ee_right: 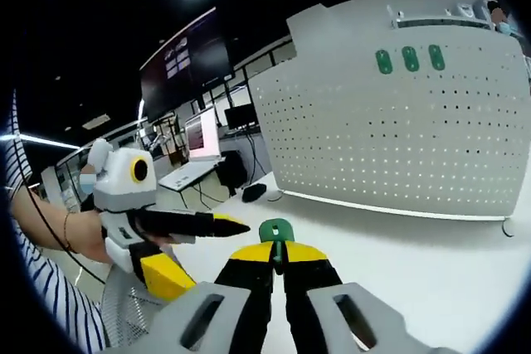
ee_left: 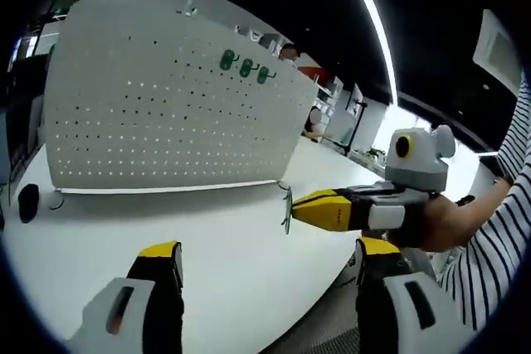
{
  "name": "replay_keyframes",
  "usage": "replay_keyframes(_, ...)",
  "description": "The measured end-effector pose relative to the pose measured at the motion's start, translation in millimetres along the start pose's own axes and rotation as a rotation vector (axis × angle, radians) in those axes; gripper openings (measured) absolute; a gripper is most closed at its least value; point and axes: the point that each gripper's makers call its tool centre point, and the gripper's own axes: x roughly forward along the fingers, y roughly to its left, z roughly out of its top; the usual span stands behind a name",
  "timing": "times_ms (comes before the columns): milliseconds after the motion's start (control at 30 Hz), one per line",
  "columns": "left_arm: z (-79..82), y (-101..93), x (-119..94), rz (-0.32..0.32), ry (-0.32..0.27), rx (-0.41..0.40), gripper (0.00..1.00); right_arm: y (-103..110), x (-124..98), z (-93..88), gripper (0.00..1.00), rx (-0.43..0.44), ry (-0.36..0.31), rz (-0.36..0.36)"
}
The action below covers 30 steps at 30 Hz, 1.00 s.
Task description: Insert the hook assembly into the mounting plate slot until the hook locks in place.
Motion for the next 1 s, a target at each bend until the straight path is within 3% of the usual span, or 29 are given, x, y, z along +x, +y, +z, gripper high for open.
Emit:
replay_keyframes(67,-7.8,0.6,-2.1,0.004,0.044,0.044,0.85,-0.6,0.9,2.6,0.01,0.012,-0.008,-0.005)
replay_keyframes(333,-12.1,1.7,-7.0,0.019,0.005,0.020,0.92,-6.2,0.2,16.2,0.01,0.018,-0.056,-0.064)
replay_keyframes(467,-11.0,5.1,-9.6,0.050,-0.017,0.021,0.94,-19.5,-7.1,37.8,0.01,-0.009,-0.138,-0.158)
replay_keyframes(767,-16.5,6.3,-8.2,0.050,-0.006,-0.007,0.93,-38.0,-4.6,63.8,0.01,-0.021,-0.190,-0.209)
replay_keyframes(1000,-20.7,6.8,-7.1,0.053,0.007,-0.011,0.96,-64.6,-6.6,88.8,0.01,-0.029,-0.254,-0.289)
